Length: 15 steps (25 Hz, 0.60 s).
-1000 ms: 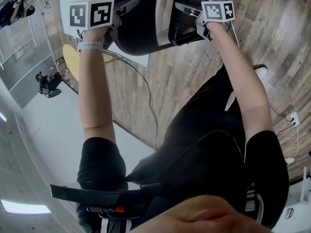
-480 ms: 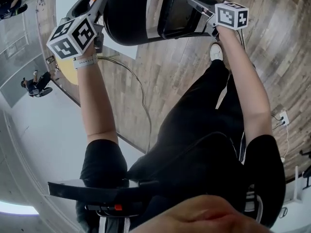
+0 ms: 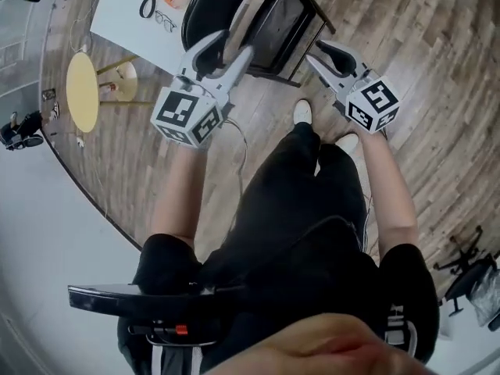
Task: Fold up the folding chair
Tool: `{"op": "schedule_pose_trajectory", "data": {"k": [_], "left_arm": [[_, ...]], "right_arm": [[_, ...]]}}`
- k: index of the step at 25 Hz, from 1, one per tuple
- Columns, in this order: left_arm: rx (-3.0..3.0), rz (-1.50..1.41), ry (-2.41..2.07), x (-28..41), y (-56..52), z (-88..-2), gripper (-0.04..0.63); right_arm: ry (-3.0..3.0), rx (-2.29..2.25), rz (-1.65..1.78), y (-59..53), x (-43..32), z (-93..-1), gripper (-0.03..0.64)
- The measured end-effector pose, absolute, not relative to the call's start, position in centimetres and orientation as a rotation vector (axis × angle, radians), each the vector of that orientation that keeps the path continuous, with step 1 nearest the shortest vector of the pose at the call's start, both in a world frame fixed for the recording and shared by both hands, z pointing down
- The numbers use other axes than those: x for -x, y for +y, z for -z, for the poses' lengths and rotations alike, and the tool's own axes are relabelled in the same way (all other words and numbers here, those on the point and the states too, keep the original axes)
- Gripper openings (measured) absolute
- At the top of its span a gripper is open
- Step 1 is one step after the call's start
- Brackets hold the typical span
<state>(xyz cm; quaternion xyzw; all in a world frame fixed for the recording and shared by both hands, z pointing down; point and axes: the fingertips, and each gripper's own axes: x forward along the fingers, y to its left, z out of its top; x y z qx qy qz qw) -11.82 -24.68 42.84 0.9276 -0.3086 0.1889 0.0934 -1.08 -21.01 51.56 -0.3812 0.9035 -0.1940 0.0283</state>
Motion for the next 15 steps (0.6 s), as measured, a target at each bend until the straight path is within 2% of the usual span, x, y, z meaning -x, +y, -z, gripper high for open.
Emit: {"op": "schedule_pose_trajectory", "data": {"k": [5, 12, 15], "left_arm": [[-2.745, -0.382, -0.784, 8.7, -15.9, -41.4, 0.185], [-2.764, -0.240, -0.717, 6.4, -8.2, -38.5, 0.007], [-2.776, -0.221, -0.699, 6.3, -6.6, -37.9, 0.005]], "right_arm": [[2.896, 1.125, 0.403, -14.2, 1.3, -43.6, 0.138], [2.938, 1.069, 0.341, -6.0, 1.8, -38.3, 0.028], [2.933, 1.042, 0.324, -4.4, 2.3, -36.2, 0.009]]}}
